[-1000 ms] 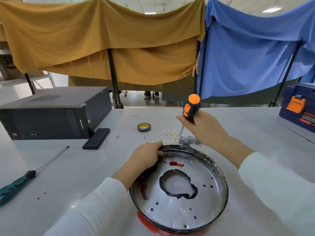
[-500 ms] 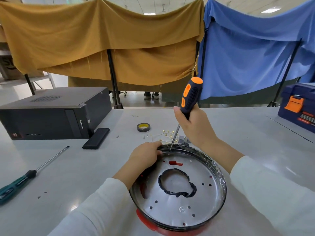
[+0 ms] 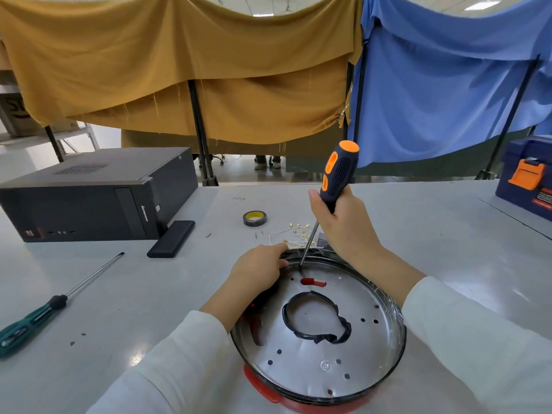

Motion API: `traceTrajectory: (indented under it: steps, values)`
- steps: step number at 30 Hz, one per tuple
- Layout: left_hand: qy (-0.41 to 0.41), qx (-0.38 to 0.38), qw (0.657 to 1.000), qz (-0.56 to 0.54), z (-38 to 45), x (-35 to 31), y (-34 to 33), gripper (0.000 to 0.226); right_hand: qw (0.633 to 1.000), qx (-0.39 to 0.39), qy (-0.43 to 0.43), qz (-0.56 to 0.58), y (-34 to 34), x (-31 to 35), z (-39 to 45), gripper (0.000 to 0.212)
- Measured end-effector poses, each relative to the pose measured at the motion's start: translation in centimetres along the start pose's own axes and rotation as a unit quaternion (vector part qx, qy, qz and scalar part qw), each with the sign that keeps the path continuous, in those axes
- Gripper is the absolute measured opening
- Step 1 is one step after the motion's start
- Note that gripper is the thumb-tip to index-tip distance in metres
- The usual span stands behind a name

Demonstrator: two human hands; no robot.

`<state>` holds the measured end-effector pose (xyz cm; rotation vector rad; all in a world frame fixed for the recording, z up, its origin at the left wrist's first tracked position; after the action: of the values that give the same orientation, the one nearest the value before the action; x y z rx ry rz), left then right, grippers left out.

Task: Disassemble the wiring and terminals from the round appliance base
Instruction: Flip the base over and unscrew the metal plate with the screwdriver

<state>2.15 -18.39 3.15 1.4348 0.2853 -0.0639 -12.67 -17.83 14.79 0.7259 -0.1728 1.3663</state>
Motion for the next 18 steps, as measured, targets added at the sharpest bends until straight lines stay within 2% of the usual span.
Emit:
traceTrajectory:
  steps: [5,18]
  values:
    - [0.000,0.002,1.000,-0.004,-0.04,-0.02,0.02,0.015,1.000,-0.030,-0.004,0.006,0.48,-0.16,-0.04,0.024]
    - [0.001,0.005,1.000,-0.001,-0.04,-0.06,0.01,0.013,1.000,-0.017,-0.007,-0.022,0.04,-0.23,0.24,0.024]
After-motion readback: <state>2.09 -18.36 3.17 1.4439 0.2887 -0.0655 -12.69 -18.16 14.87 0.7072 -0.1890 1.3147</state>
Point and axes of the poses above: each hand's wrist, its own z-axis towards the middle knuckle, its own y-axis out of the back of the hand, x = y × z, the point moved 8 cm from there along z, towards the middle knuckle, and after that the axes turned 7 degrees about y, right-handed, at the moved point
